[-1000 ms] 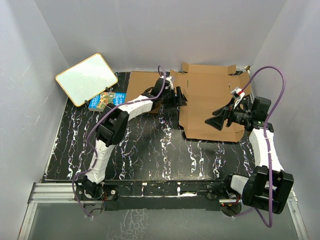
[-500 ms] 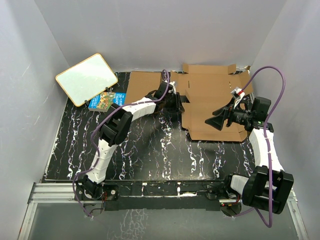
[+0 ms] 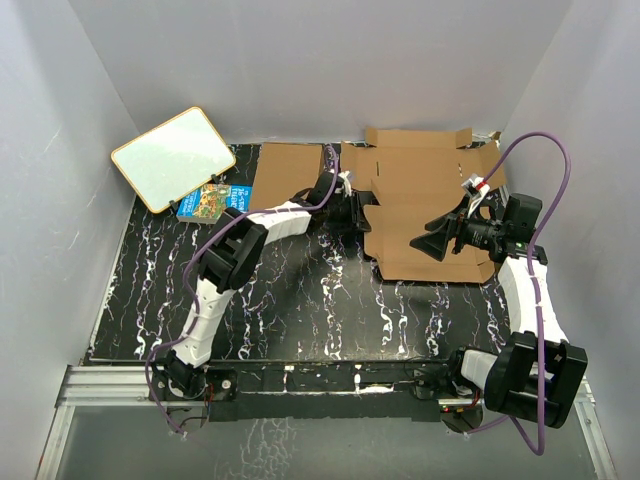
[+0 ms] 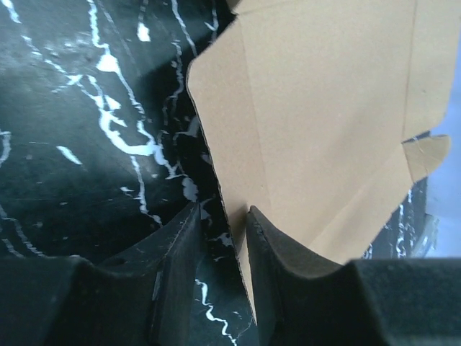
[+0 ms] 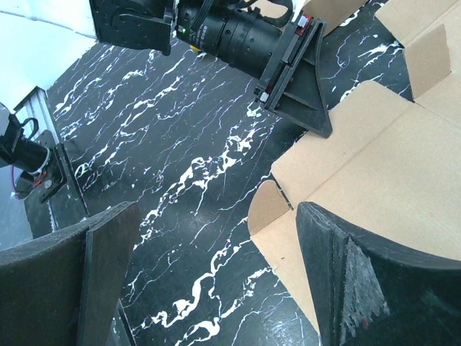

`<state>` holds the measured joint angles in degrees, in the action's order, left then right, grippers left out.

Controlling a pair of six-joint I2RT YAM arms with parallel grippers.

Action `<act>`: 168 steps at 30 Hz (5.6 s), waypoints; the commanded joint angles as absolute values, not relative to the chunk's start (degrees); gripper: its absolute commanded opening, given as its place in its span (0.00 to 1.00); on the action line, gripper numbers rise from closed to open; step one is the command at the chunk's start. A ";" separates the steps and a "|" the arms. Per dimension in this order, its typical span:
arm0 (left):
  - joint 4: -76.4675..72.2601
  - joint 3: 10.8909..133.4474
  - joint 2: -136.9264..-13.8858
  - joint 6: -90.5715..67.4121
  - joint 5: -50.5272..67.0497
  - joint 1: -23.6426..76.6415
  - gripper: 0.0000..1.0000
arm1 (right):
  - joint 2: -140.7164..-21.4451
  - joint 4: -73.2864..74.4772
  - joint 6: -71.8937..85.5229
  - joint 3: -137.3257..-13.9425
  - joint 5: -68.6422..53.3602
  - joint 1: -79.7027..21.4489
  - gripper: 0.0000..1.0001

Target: Fold the paper box

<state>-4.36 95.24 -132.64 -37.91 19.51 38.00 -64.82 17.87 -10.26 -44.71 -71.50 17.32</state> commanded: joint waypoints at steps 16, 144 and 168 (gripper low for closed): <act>-22.79 78.40 -109.41 -43.49 16.10 39.50 0.00 | -63.61 15.19 -12.27 -44.65 -74.17 17.56 0.98; -10.86 51.76 -84.53 -30.71 25.99 8.26 0.66 | -63.64 20.07 -22.54 -44.19 -75.59 23.38 0.98; -23.55 53.15 -94.24 -37.25 18.67 13.16 0.58 | -61.44 12.56 -13.45 -40.98 -79.65 24.89 0.98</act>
<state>-20.67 51.57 -94.48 -35.64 19.18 12.25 -64.34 21.87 -19.03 -42.94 -75.37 25.06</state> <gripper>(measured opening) 0.599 0.985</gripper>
